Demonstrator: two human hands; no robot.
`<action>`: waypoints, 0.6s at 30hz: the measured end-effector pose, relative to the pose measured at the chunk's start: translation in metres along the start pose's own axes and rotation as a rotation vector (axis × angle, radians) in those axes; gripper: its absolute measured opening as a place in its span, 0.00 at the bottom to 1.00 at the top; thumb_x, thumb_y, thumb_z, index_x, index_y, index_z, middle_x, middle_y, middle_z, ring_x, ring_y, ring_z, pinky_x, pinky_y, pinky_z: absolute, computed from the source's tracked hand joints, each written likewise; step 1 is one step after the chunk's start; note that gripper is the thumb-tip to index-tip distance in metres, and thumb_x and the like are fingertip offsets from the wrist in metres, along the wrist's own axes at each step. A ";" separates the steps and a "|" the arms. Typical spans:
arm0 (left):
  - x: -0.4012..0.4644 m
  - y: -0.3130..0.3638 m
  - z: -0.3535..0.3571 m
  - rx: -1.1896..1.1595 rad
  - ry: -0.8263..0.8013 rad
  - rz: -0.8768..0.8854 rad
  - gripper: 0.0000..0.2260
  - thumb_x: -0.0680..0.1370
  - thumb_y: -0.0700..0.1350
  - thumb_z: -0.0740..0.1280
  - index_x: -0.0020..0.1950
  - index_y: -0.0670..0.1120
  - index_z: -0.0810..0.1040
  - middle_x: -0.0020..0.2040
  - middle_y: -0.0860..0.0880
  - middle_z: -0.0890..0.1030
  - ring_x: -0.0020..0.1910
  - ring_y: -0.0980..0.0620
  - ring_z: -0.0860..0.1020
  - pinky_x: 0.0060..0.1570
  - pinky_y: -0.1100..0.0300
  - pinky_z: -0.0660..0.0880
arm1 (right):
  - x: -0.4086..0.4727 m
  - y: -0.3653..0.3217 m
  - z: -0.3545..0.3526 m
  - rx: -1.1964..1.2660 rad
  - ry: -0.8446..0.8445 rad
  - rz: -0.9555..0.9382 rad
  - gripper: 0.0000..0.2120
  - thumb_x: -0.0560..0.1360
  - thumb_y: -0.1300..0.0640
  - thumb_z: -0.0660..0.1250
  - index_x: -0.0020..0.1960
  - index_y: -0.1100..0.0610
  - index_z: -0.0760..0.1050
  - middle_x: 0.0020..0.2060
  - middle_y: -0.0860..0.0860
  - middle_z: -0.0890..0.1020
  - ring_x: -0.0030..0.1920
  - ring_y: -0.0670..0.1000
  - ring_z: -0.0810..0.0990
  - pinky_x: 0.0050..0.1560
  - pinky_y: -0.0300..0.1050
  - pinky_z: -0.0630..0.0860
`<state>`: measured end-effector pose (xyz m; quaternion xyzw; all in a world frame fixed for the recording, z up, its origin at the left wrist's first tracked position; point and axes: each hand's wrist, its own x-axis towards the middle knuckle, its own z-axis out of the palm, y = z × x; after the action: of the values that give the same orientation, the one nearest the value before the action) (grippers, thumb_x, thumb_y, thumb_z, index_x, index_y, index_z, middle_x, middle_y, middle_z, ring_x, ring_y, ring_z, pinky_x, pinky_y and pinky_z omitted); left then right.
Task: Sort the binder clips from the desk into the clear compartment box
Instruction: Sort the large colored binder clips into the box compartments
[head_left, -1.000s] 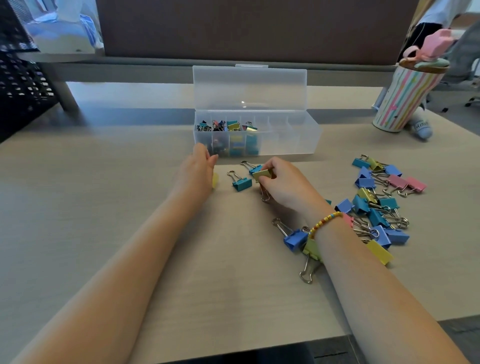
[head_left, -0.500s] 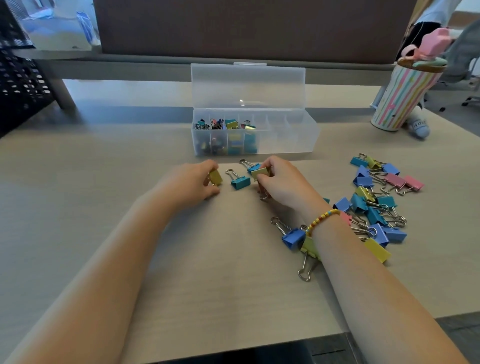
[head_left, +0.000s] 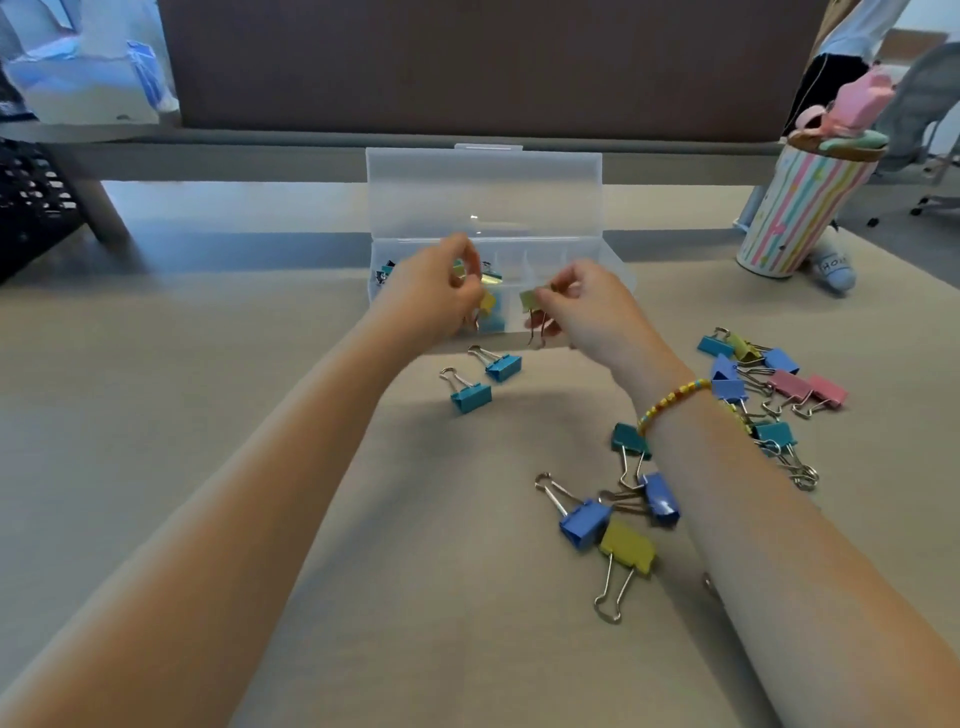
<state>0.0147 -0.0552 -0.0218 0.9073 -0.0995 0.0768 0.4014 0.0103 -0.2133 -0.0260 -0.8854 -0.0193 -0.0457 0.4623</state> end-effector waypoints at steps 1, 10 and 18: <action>0.014 0.004 0.001 -0.030 0.023 0.009 0.02 0.80 0.44 0.60 0.52 0.48 0.69 0.36 0.51 0.75 0.32 0.58 0.74 0.29 0.67 0.70 | 0.012 -0.002 -0.007 -0.022 0.037 -0.008 0.03 0.78 0.55 0.63 0.48 0.54 0.70 0.46 0.54 0.81 0.43 0.49 0.77 0.38 0.39 0.70; 0.106 0.004 0.029 0.138 0.119 0.018 0.05 0.78 0.44 0.60 0.53 0.45 0.71 0.46 0.45 0.79 0.39 0.47 0.77 0.39 0.55 0.77 | 0.085 0.008 -0.036 0.005 0.107 0.077 0.05 0.77 0.59 0.61 0.44 0.56 0.74 0.34 0.49 0.77 0.32 0.43 0.74 0.27 0.33 0.68; 0.137 -0.010 0.051 0.306 -0.030 -0.067 0.07 0.76 0.43 0.63 0.53 0.44 0.73 0.47 0.44 0.77 0.47 0.45 0.75 0.49 0.52 0.77 | 0.113 0.010 -0.027 0.047 0.057 0.097 0.05 0.78 0.60 0.60 0.46 0.58 0.73 0.36 0.52 0.77 0.34 0.46 0.76 0.27 0.34 0.73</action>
<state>0.1524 -0.1029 -0.0331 0.9617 -0.0621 0.0642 0.2591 0.1222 -0.2425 -0.0080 -0.8726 0.0356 -0.0479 0.4848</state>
